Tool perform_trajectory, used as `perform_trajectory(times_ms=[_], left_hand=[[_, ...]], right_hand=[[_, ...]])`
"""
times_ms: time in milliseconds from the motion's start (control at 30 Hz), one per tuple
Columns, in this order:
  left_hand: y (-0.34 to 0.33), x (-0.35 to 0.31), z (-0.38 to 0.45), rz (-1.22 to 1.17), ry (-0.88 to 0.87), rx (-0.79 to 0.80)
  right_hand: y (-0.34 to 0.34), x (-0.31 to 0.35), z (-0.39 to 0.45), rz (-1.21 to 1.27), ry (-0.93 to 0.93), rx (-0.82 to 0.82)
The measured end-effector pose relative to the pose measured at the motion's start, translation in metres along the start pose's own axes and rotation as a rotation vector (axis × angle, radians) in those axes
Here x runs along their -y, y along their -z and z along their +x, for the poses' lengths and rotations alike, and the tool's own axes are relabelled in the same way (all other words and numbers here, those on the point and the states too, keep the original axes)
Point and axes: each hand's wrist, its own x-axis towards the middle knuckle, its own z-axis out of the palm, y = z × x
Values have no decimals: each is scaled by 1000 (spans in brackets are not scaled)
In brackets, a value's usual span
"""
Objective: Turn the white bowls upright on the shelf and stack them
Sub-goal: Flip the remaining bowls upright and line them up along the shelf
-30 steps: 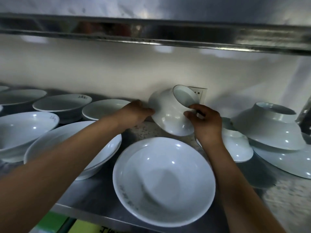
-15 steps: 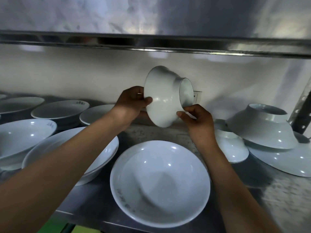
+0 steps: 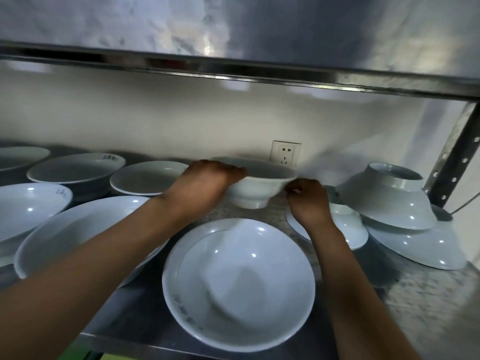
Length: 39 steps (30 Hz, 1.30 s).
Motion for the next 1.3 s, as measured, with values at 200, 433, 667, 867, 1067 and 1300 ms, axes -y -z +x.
perform_trajectory(times_ms=[200,433,667,867,1067,1300], left_hand=[[-4,2,-5,86,32,72],[-3,-6,-8,68,99,270],[-4,-13,-10,39,68,302],[-12,-10,-9,-65,149,441],[-7,-1,7,-113,162,624],[11,-44,33,-125,256,499]], right_hand=[[7,0,0,84,-73,-57],[10,2,-4,80,-91,-52],[2,0,-6,-37,-56,64],[4,-4,-3,20,-55,4],[1,-10,-2,85,-53,-64],[22,-15,-15,199,39,-234]])
